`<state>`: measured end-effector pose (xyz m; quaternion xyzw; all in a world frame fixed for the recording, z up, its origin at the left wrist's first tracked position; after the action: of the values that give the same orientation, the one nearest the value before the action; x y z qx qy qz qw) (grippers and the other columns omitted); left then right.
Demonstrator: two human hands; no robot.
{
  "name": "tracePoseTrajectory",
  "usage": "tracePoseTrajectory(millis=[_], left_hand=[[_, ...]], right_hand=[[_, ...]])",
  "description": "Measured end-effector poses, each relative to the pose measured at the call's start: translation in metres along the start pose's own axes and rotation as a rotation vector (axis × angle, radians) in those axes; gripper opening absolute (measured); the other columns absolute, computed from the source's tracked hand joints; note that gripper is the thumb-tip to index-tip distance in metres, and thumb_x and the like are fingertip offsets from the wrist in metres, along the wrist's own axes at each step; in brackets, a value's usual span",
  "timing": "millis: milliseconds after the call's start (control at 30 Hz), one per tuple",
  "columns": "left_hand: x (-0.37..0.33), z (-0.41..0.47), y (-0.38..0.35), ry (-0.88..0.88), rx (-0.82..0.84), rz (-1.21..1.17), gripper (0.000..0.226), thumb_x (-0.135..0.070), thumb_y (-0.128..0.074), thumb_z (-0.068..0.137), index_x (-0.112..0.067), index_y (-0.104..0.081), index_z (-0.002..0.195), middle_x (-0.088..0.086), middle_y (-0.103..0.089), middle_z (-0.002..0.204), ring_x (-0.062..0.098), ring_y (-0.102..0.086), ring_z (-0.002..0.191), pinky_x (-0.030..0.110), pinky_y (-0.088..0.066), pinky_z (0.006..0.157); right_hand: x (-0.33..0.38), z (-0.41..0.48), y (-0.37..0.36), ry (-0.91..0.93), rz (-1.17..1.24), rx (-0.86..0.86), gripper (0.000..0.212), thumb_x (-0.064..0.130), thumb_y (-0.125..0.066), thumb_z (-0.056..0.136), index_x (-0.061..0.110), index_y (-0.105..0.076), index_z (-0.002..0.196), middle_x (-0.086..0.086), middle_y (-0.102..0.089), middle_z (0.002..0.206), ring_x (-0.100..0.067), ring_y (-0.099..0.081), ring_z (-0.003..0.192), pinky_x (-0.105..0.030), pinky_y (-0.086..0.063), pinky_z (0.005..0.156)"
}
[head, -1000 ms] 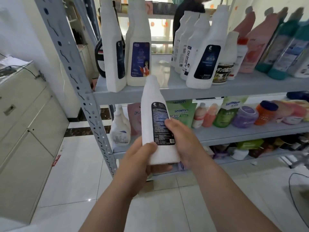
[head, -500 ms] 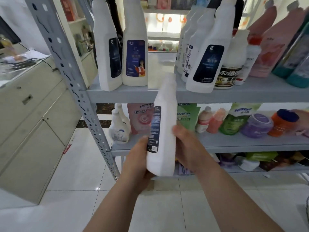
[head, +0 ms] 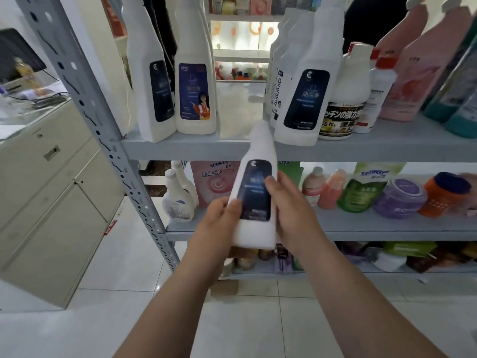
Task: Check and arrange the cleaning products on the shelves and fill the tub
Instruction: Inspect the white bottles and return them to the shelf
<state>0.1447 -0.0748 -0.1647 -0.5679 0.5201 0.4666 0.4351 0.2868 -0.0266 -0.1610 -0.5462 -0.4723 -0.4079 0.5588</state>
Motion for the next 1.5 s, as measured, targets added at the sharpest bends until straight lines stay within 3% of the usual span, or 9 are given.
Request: tracePoseTrajectory(millis=[100,433,567,700,933,1133,1200,1367,1500], left_hand=[[-0.004,0.0,-0.001,0.102,0.043,-0.074,0.034,-0.047,-0.046,0.104,-0.019,-0.065,0.112,0.01,-0.067,0.091,0.024,-0.064,0.062,0.03,-0.049,0.045],[-0.024,-0.005,0.004,0.045,0.154,-0.121,0.025,-0.034,-0.045,0.104,-0.021,-0.066,0.107,0.011,-0.071,0.1,0.027,-0.07,0.084,0.039,-0.058,0.06],[-0.026,-0.016,-0.001,0.191,0.247,-0.42,0.03,-0.034,-0.039,0.103,-0.011,-0.059,0.105,0.008,-0.06,0.07,0.02,-0.052,0.048,0.016,-0.028,0.036],[-0.021,-0.022,-0.007,0.256,0.437,-0.584,0.038,-0.049,-0.056,0.093,-0.013,-0.061,0.105,0.012,-0.054,0.076,0.024,-0.057,0.05,0.014,-0.034,0.035],[-0.024,-0.014,0.034,-0.191,0.239,-0.131,0.039,-0.068,-0.059,0.085,-0.042,-0.071,0.112,0.007,-0.073,0.115,0.032,-0.072,0.104,0.062,-0.058,0.085],[-0.027,-0.027,0.057,-0.458,0.122,0.061,0.041,-0.068,-0.05,0.083,-0.044,-0.064,0.112,-0.009,-0.071,0.109,0.01,-0.068,0.102,0.027,-0.058,0.081],[-0.026,-0.028,0.065,-0.424,0.052,0.074,0.045,-0.073,-0.043,0.087,-0.038,-0.065,0.107,-0.011,-0.071,0.102,0.004,-0.067,0.093,0.021,-0.054,0.076],[-0.006,-0.036,0.061,0.072,0.159,-0.206,0.051,-0.058,-0.038,0.102,-0.035,-0.08,0.082,0.004,-0.078,0.089,0.034,-0.069,0.092,0.056,-0.049,0.096],[0.006,-0.04,0.059,0.17,0.328,-0.318,0.049,-0.063,-0.039,0.1,-0.033,-0.078,0.104,0.011,-0.075,0.115,0.032,-0.07,0.107,0.062,-0.046,0.104]], right_hand=[[0.003,0.001,-0.003,-0.109,0.1,0.032,0.029,0.035,-0.055,0.103,0.018,-0.066,0.124,-0.016,-0.074,0.117,-0.038,-0.069,0.113,-0.064,-0.05,0.103],[0.021,-0.004,-0.013,0.005,0.125,0.044,0.027,0.029,-0.052,0.105,0.02,-0.065,0.128,-0.013,-0.073,0.119,-0.032,-0.071,0.11,-0.055,-0.056,0.097],[0.023,-0.008,-0.023,0.074,0.172,0.137,0.065,0.051,-0.069,0.091,0.012,-0.056,0.141,-0.018,-0.064,0.126,-0.036,-0.063,0.111,-0.047,-0.056,0.083],[0.02,-0.017,-0.046,0.029,0.169,0.26,0.099,0.068,-0.086,0.064,0.001,-0.056,0.13,-0.023,-0.055,0.113,-0.036,-0.051,0.092,-0.04,-0.041,0.062],[0.028,-0.029,-0.047,0.288,0.15,0.256,0.076,0.036,-0.093,0.07,0.019,-0.056,0.133,-0.007,-0.07,0.121,-0.031,-0.063,0.12,-0.047,-0.052,0.101],[0.026,-0.04,-0.063,0.307,0.045,0.23,0.073,0.028,-0.092,0.072,0.025,-0.054,0.135,-0.006,-0.071,0.121,-0.031,-0.067,0.118,-0.046,-0.056,0.097],[0.025,-0.042,-0.069,0.249,0.074,0.224,0.065,0.035,-0.088,0.075,0.026,-0.058,0.132,-0.007,-0.072,0.121,-0.032,-0.067,0.117,-0.048,-0.057,0.095],[0.009,-0.049,-0.091,0.019,0.199,0.304,0.09,0.071,-0.079,0.071,0.01,-0.062,0.135,-0.022,-0.064,0.136,-0.039,-0.062,0.125,-0.056,-0.047,0.107],[0.008,-0.058,-0.102,0.037,0.188,0.287,0.087,0.071,-0.079,0.068,0.003,-0.07,0.12,-0.028,-0.067,0.126,-0.038,-0.068,0.112,-0.047,-0.056,0.095]])
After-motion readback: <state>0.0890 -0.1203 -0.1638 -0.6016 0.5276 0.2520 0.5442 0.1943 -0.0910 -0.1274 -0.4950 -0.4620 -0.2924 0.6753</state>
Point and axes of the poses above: each hand's wrist, its own z-axis towards the middle knuckle, its own y-axis out of the back of the hand, x = y × z, the point moved 6 cm from there along z, towards the middle knuckle
